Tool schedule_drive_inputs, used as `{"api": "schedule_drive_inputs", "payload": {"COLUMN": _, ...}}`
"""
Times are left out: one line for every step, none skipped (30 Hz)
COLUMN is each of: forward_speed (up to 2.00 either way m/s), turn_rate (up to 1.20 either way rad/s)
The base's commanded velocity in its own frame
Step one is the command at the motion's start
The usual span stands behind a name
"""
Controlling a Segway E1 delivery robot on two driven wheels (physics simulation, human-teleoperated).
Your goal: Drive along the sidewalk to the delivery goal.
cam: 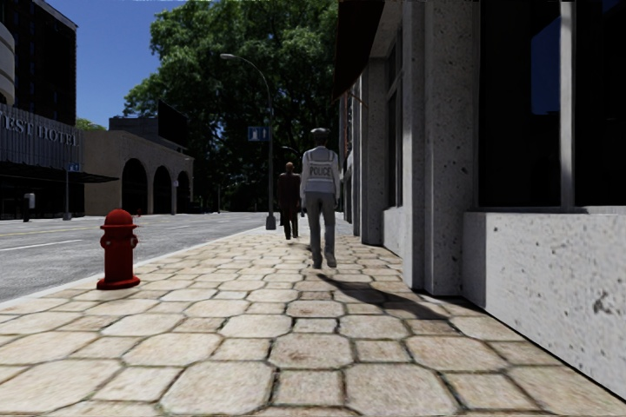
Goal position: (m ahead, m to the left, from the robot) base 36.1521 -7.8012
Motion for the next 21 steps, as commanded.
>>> {"api": "schedule_drive_inputs", "payload": {"forward_speed": 2.00, "turn_rate": 0.38}}
{"api": "schedule_drive_inputs", "payload": {"forward_speed": 2.00, "turn_rate": 0.38}}
{"api": "schedule_drive_inputs", "payload": {"forward_speed": 2.00, "turn_rate": 0.38}}
{"api": "schedule_drive_inputs", "payload": {"forward_speed": 2.00, "turn_rate": 0.38}}
{"api": "schedule_drive_inputs", "payload": {"forward_speed": 2.00, "turn_rate": 0.38}}
{"api": "schedule_drive_inputs", "payload": {"forward_speed": 2.00, "turn_rate": 0.38}}
{"api": "schedule_drive_inputs", "payload": {"forward_speed": 2.00, "turn_rate": 0.38}}
{"api": "schedule_drive_inputs", "payload": {"forward_speed": 2.00, "turn_rate": 0.38}}
{"api": "schedule_drive_inputs", "payload": {"forward_speed": 2.00, "turn_rate": 0.38}}
{"api": "schedule_drive_inputs", "payload": {"forward_speed": 2.00, "turn_rate": 0.38}}
{"api": "schedule_drive_inputs", "payload": {"forward_speed": 2.00, "turn_rate": 0.38}}
{"api": "schedule_drive_inputs", "payload": {"forward_speed": 2.00, "turn_rate": 0.38}}
{"api": "schedule_drive_inputs", "payload": {"forward_speed": 2.00, "turn_rate": 0.38}}
{"api": "schedule_drive_inputs", "payload": {"forward_speed": 2.00, "turn_rate": 0.38}}
{"api": "schedule_drive_inputs", "payload": {"forward_speed": 2.00, "turn_rate": 0.38}}
{"api": "schedule_drive_inputs", "payload": {"forward_speed": 2.00, "turn_rate": 0.38}}
{"api": "schedule_drive_inputs", "payload": {"forward_speed": 2.00, "turn_rate": 0.38}}
{"api": "schedule_drive_inputs", "payload": {"forward_speed": 2.00, "turn_rate": 0.38}}
{"api": "schedule_drive_inputs", "payload": {"forward_speed": 2.00, "turn_rate": 0.38}}
{"api": "schedule_drive_inputs", "payload": {"forward_speed": 2.00, "turn_rate": 0.38}}
{"api": "schedule_drive_inputs", "payload": {"forward_speed": 2.00, "turn_rate": 0.37}}
